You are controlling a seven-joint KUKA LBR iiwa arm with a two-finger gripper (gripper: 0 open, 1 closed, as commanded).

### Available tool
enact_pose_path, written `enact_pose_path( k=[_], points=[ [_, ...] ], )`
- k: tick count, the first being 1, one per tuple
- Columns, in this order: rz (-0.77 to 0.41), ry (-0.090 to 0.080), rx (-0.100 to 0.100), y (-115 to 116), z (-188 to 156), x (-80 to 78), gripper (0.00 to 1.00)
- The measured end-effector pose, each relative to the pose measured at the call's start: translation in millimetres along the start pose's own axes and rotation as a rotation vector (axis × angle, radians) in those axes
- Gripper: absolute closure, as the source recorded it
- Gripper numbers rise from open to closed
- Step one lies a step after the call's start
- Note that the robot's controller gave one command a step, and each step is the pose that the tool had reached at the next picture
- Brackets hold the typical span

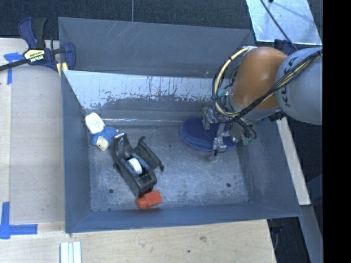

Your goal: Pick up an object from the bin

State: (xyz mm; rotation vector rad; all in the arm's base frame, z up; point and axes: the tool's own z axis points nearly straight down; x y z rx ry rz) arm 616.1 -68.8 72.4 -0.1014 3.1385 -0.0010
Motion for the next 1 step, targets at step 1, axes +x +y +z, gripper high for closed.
enact_pose_path(
  k=[1],
  points=[
    [0.000,-0.004,0.001,-0.3,-2.5,-1.1,1.00]
  ],
)
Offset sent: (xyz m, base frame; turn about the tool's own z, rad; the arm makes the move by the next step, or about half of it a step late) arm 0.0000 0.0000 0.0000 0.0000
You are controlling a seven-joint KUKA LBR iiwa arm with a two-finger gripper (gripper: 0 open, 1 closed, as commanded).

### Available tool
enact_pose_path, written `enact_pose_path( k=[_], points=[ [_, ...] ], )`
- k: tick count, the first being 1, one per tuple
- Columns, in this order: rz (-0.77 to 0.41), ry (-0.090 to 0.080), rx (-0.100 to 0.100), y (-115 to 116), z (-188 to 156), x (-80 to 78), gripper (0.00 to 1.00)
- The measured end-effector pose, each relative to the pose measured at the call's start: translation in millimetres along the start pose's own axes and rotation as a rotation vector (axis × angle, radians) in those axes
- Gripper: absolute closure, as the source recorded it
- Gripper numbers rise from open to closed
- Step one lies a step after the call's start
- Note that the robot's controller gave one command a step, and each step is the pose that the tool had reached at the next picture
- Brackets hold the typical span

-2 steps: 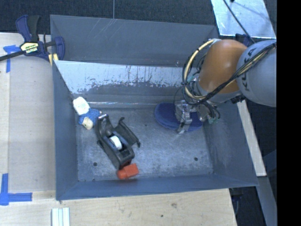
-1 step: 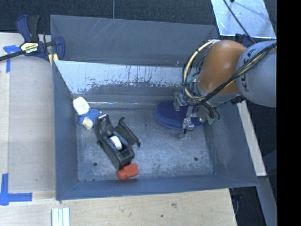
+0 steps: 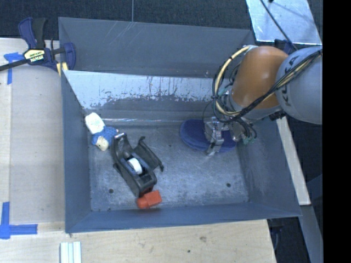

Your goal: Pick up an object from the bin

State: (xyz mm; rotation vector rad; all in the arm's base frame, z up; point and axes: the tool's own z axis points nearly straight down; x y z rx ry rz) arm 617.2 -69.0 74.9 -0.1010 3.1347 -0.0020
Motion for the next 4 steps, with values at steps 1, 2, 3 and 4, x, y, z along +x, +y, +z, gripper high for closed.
enact_pose_path(
  k=[1,2,3,4],
  points=[
    [0.011,0.002,-0.001,14.8,-31.4,23.8,1.00],
    [0.009,-0.003,0.000,16.2,-77.5,28.0,1.00],
    [-0.278,0.002,-0.002,17.4,-8.9,23.7,1.00],
    [-0.293,-0.006,0.001,22.7,-124.2,25.0,1.00]
  ],
)
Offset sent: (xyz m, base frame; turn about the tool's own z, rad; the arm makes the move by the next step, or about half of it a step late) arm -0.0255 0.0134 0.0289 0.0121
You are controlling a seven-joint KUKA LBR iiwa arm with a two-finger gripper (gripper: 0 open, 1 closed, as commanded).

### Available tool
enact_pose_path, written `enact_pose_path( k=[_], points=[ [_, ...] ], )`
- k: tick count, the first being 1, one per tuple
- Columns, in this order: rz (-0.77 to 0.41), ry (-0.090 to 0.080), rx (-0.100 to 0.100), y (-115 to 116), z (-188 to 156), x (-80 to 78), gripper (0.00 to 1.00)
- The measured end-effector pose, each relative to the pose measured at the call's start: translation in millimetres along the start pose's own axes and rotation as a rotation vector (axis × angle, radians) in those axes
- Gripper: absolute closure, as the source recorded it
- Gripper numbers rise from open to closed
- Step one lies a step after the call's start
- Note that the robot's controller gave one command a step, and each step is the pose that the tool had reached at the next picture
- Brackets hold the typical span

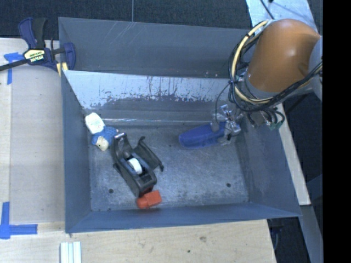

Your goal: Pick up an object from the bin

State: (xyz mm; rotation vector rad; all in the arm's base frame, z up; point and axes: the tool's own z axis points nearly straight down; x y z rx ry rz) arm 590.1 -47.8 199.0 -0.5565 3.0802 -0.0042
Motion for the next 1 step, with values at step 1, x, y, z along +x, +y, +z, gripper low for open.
enact_pose_path(
  k=[1],
  points=[
    [-0.233,0.002,-0.001,-6.8,-84.3,4.1,1.00]
  ],
)
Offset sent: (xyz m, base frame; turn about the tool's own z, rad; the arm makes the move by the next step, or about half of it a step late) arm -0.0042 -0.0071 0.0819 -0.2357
